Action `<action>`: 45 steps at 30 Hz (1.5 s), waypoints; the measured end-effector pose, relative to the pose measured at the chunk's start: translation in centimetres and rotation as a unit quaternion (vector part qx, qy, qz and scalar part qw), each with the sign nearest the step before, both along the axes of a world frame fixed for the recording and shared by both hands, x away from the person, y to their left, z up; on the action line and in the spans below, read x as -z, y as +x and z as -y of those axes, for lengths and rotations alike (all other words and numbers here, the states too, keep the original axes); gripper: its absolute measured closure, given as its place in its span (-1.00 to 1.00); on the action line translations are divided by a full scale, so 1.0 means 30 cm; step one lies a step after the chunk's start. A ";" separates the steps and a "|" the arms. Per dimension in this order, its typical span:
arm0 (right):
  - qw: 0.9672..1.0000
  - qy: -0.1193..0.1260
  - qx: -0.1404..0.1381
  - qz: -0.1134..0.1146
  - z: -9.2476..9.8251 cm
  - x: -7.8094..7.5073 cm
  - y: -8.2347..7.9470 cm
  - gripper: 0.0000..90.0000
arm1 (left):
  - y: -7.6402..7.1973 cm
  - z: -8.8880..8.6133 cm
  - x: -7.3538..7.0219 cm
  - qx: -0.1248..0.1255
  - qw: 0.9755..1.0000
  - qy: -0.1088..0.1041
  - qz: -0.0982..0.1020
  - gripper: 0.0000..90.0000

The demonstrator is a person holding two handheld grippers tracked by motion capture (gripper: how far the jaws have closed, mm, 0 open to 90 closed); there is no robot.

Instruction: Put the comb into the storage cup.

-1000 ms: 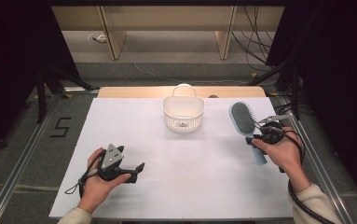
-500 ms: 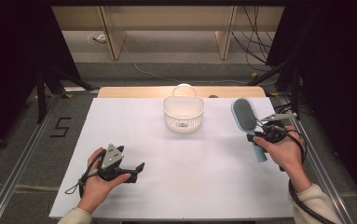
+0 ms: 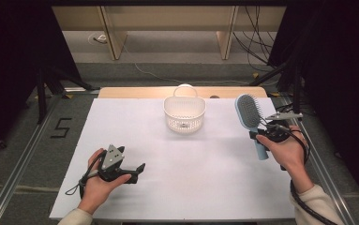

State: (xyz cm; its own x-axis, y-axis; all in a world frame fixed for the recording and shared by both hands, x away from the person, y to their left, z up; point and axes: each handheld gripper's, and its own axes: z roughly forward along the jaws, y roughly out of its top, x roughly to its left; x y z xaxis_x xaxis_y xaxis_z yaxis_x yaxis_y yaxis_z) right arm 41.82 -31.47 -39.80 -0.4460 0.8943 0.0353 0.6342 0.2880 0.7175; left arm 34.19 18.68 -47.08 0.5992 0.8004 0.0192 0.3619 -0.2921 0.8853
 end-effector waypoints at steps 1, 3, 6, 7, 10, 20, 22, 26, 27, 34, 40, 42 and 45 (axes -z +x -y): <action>1.000 0.002 0.002 0.002 0.000 -0.002 -0.001 0.57 | 0.000 0.000 0.000 0.000 1.000 0.000 0.000 -0.96; 1.000 0.004 0.004 0.006 0.001 -0.005 -0.002 0.57 | 0.000 0.001 0.000 0.000 1.000 0.000 0.000 -0.96; 1.000 0.006 0.007 0.013 0.002 -0.011 -0.003 0.57 | 0.000 0.000 0.000 0.000 1.000 0.000 0.000 -0.96; 1.000 0.007 0.007 0.015 0.003 -0.012 -0.003 0.57 | 0.000 0.000 0.000 0.000 1.000 0.000 0.000 -0.96; 1.000 0.011 0.010 0.020 0.003 -0.016 -0.004 0.57 | 0.000 0.000 0.000 0.000 1.000 0.000 0.000 -0.96; 0.999 0.023 0.015 0.039 0.003 -0.031 -0.004 0.57 | 0.000 0.000 0.000 0.000 1.000 0.000 0.000 -0.96; 0.999 0.026 0.015 0.044 0.002 -0.038 -0.004 0.57 | 0.000 0.000 0.000 0.000 1.000 0.000 0.000 -0.96; 0.998 0.031 0.017 0.049 0.001 -0.044 -0.004 0.57 | 0.000 0.000 0.000 0.000 1.000 0.000 0.000 -0.96; 0.998 0.032 0.019 0.050 0.001 -0.045 -0.003 0.57 | 0.000 0.001 0.000 0.000 1.000 0.000 0.000 -0.96; 0.997 0.040 0.020 0.062 -0.001 -0.056 -0.003 0.57 | 0.001 0.001 0.000 0.000 1.000 0.000 0.000 -0.95; 0.996 0.046 0.020 0.068 -0.005 -0.069 0.001 0.57 | 0.001 0.002 0.001 0.000 1.000 0.000 -0.001 -0.95; 0.996 0.048 0.020 0.071 -0.008 -0.072 0.003 0.57 | 0.001 0.002 0.002 0.000 1.000 0.000 0.000 -0.95; 0.996 0.048 0.019 0.076 -0.013 -0.078 0.007 0.57 | 0.001 0.002 0.002 -0.001 1.000 0.000 0.000 -0.95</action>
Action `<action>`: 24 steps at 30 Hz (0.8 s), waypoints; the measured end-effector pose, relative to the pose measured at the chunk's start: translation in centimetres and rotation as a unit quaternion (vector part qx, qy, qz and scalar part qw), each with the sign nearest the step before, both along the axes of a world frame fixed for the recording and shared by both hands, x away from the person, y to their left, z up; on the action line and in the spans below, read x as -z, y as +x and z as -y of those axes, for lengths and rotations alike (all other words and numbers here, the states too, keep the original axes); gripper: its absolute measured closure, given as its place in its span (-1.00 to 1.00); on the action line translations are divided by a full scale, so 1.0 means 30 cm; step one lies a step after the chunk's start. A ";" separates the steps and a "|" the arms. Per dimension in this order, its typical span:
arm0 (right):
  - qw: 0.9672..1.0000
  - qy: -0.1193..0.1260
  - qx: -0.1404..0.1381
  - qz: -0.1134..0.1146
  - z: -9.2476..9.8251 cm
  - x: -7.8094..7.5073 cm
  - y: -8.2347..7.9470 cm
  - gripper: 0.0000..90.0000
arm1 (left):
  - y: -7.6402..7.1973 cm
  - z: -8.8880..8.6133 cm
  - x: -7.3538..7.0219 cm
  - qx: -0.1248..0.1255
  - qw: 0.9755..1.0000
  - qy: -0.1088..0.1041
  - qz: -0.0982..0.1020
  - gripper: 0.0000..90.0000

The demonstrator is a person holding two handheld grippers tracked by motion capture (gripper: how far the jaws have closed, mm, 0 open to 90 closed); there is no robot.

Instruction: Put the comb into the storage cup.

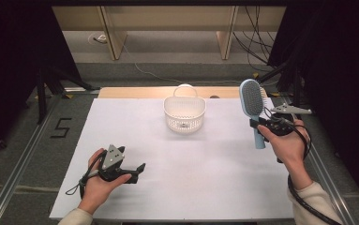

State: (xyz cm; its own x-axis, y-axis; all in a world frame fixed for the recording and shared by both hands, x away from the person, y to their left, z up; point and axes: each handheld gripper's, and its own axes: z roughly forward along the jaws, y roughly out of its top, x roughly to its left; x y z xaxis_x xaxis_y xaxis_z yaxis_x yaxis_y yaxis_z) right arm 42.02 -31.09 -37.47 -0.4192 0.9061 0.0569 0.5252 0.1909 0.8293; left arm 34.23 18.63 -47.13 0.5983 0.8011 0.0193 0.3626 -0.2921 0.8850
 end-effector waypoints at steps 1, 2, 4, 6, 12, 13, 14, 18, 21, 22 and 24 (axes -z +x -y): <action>1.000 0.001 0.001 0.001 -0.002 -0.002 0.001 0.57 | 0.000 0.000 0.000 0.000 1.000 0.000 0.000 -0.95; 1.000 0.002 0.001 0.003 -0.004 -0.003 0.002 0.57 | 0.000 -0.001 0.000 0.000 1.000 0.000 0.000 -0.95; 1.000 0.003 0.000 0.004 -0.008 -0.007 0.004 0.57 | 0.000 0.000 0.000 0.000 1.000 0.000 0.000 -0.95; 1.000 0.004 0.000 0.008 -0.012 -0.008 0.005 0.57 | 0.000 0.000 0.000 -0.001 1.000 0.001 0.000 -0.95; 1.000 0.009 0.001 0.016 -0.015 -0.012 0.009 0.57 | 0.000 0.001 0.000 0.000 1.000 0.001 0.000 -0.95; 1.000 0.009 0.002 0.017 -0.015 -0.012 0.009 0.57 | 0.000 0.001 -0.001 0.000 1.000 0.001 0.001 -0.95; 1.000 0.010 0.002 0.018 -0.014 -0.013 0.009 0.57 | 0.000 0.001 -0.001 -0.001 1.000 0.001 0.001 -0.95; 1.000 0.011 0.003 0.024 -0.016 -0.019 0.011 0.57 | 0.000 0.001 0.000 -0.001 1.000 0.001 0.001 -0.95; 1.000 0.013 0.002 0.026 -0.020 -0.023 0.013 0.57 | 0.000 0.001 0.000 -0.001 1.000 0.001 0.001 -0.95; 1.000 0.013 0.001 0.026 -0.021 -0.024 0.014 0.57 | 0.001 0.001 0.000 -0.001 1.000 0.001 0.001 -0.95; 0.999 0.014 0.001 0.029 -0.024 -0.026 0.016 0.57 | 0.000 0.001 -0.001 0.000 1.000 0.002 0.001 -0.95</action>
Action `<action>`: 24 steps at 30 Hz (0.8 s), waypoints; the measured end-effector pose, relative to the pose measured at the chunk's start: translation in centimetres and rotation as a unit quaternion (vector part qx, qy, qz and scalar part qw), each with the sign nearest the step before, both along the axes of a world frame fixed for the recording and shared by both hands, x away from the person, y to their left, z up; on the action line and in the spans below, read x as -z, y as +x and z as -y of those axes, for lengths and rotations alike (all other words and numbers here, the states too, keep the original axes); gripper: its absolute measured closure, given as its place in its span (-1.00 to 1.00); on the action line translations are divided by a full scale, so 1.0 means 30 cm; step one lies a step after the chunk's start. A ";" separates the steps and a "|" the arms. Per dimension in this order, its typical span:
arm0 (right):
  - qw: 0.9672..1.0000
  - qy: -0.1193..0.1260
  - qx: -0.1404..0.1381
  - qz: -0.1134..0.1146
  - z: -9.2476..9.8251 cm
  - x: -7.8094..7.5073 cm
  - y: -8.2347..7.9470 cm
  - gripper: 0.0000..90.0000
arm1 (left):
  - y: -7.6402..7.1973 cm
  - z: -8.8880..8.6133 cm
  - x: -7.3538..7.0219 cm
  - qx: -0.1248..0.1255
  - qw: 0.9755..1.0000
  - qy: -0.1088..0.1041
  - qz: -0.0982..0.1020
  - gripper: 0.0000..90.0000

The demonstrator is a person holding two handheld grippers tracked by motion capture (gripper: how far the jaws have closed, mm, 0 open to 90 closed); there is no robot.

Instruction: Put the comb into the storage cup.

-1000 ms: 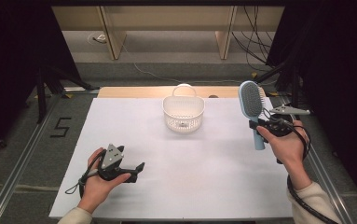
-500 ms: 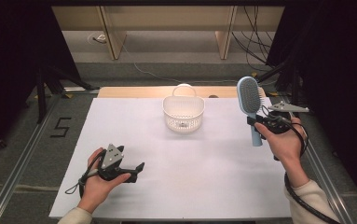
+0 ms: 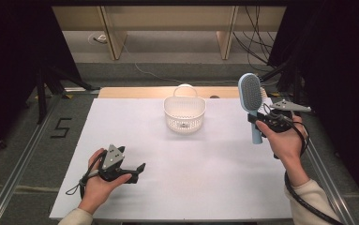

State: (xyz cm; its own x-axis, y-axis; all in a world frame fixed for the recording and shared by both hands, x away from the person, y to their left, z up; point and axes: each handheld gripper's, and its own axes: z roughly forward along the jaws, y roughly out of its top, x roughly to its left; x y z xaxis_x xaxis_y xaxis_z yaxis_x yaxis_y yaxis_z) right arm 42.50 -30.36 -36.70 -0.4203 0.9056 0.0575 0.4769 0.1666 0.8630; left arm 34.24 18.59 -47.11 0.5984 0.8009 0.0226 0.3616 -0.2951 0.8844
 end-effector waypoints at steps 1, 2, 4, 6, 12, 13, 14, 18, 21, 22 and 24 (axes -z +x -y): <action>1.000 0.000 -0.001 0.001 -0.001 -0.001 0.001 0.57 | 0.000 0.000 0.000 0.000 1.000 0.000 0.000 -0.95; 1.000 0.000 -0.002 0.001 -0.003 -0.003 0.002 0.57 | 0.000 0.000 0.000 -0.001 1.000 0.000 0.000 -0.95; 1.000 0.001 -0.001 0.004 -0.007 -0.005 0.002 0.57 | 0.000 -0.001 0.000 -0.001 1.000 0.000 0.000 -0.95; 1.000 0.001 -0.002 0.005 -0.010 -0.008 0.004 0.57 | 0.000 0.000 0.000 0.000 1.000 0.000 0.000 -0.95; 1.000 0.002 -0.003 0.013 -0.017 -0.011 0.006 0.57 | 0.000 0.000 0.000 0.000 1.000 0.000 0.000 -0.95; 1.000 0.003 -0.003 0.014 -0.019 -0.013 0.006 0.57 | 0.000 0.000 0.001 0.000 1.000 0.000 0.000 -0.95; 1.000 0.003 -0.004 0.014 -0.020 -0.014 0.006 0.57 | 0.000 0.000 0.001 0.000 1.000 0.000 0.000 -0.95; 1.000 0.004 -0.006 0.016 -0.027 -0.015 0.007 0.57 | 0.000 0.000 0.000 0.000 1.000 0.000 0.000 -0.95; 1.000 0.005 -0.007 0.017 -0.030 -0.017 0.008 0.57 | 0.000 0.000 0.000 0.000 1.000 0.000 0.000 -0.95; 1.000 0.005 -0.007 0.018 -0.031 -0.018 0.008 0.57 | 0.000 0.000 0.000 -0.001 1.000 0.000 0.001 -0.95; 1.000 0.006 -0.008 0.019 -0.033 -0.020 0.009 0.57 | 0.000 0.000 0.000 0.000 1.000 0.000 0.000 -0.95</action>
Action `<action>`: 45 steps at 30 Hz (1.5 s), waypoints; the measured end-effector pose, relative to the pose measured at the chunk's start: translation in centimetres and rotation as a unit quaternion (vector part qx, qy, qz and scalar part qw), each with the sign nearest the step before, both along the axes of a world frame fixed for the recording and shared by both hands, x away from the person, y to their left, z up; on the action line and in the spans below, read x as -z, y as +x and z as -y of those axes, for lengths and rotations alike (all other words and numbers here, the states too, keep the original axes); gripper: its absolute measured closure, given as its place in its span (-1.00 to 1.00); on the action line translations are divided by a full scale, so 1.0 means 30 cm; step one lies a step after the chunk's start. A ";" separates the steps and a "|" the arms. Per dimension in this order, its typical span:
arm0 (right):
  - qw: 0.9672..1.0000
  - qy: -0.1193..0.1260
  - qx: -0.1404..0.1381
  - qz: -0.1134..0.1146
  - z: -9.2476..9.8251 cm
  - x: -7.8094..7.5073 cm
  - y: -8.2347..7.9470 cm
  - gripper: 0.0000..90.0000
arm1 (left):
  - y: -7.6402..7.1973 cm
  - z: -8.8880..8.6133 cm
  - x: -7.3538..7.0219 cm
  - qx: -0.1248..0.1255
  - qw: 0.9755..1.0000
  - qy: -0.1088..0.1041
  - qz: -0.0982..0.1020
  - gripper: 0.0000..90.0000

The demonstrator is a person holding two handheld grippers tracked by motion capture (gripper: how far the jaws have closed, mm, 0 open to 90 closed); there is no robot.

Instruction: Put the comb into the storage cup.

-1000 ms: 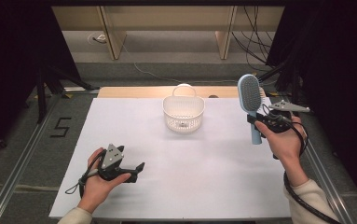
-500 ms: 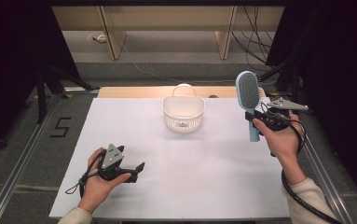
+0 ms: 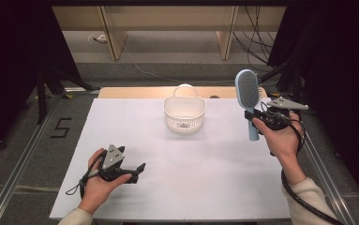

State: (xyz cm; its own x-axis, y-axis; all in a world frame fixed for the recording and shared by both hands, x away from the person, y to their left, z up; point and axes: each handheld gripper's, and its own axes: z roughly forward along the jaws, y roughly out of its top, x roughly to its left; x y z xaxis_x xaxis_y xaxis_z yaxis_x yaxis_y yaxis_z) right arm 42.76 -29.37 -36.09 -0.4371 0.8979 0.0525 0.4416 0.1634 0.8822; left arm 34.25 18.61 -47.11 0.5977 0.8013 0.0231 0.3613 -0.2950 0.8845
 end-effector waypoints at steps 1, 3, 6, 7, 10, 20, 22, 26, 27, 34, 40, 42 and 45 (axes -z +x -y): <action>1.000 0.000 0.001 0.001 -0.001 -0.001 0.000 0.57 | 0.000 0.000 0.000 0.000 1.000 0.000 0.000 -0.95; 1.000 0.001 0.000 0.003 -0.004 -0.002 0.001 0.57 | 0.000 0.000 0.000 0.000 1.000 0.000 0.000 -0.95; 1.000 0.001 -0.002 0.003 -0.007 -0.004 0.002 0.57 | 0.000 0.000 0.000 0.000 1.000 0.000 0.001 -0.95; 1.000 0.001 -0.003 0.003 -0.009 -0.004 0.002 0.57 | 0.000 0.000 0.000 -0.001 1.000 0.000 0.001 -0.95; 1.000 0.000 -0.004 0.003 -0.014 -0.005 0.003 0.57 | 0.000 0.000 0.000 -0.001 1.000 0.000 0.001 -0.95; 1.000 0.002 -0.003 0.012 -0.023 -0.012 0.005 0.57 | 0.000 0.001 0.000 -0.001 1.000 0.000 0.001 -0.95; 1.000 0.002 -0.003 0.013 -0.026 -0.013 0.006 0.57 | 0.000 0.000 0.000 0.000 1.000 0.000 0.000 -0.95; 1.000 0.002 -0.005 0.014 -0.032 -0.015 0.007 0.57 | 0.000 0.001 0.000 0.000 1.000 0.001 0.000 -0.95; 1.000 0.002 -0.005 0.014 -0.034 -0.015 0.007 0.57 | 0.000 0.001 0.000 0.000 1.000 0.000 0.000 -0.95; 1.000 0.003 -0.007 0.018 -0.044 -0.018 0.010 0.57 | -0.001 0.001 0.000 -0.001 1.000 -0.001 0.000 -0.95; 1.000 0.004 -0.007 0.024 -0.048 -0.022 0.012 0.57 | 0.000 0.001 0.000 0.000 1.000 0.000 0.000 -0.95; 1.000 0.005 -0.006 0.025 -0.050 -0.023 0.012 0.57 | 0.000 0.001 0.000 -0.001 1.000 -0.001 0.001 -0.95; 1.000 0.005 -0.009 0.024 -0.054 -0.023 0.014 0.57 | 0.000 0.000 0.000 -0.001 1.000 -0.001 0.001 -0.95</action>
State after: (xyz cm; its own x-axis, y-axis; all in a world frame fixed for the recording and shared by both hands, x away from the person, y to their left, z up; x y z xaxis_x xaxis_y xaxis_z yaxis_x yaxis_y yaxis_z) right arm 43.16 -27.74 -35.41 -0.4551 0.8895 0.0395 0.3964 0.1626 0.9036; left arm 34.25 18.59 -47.11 0.5968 0.8021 0.0229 0.3604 -0.2935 0.8854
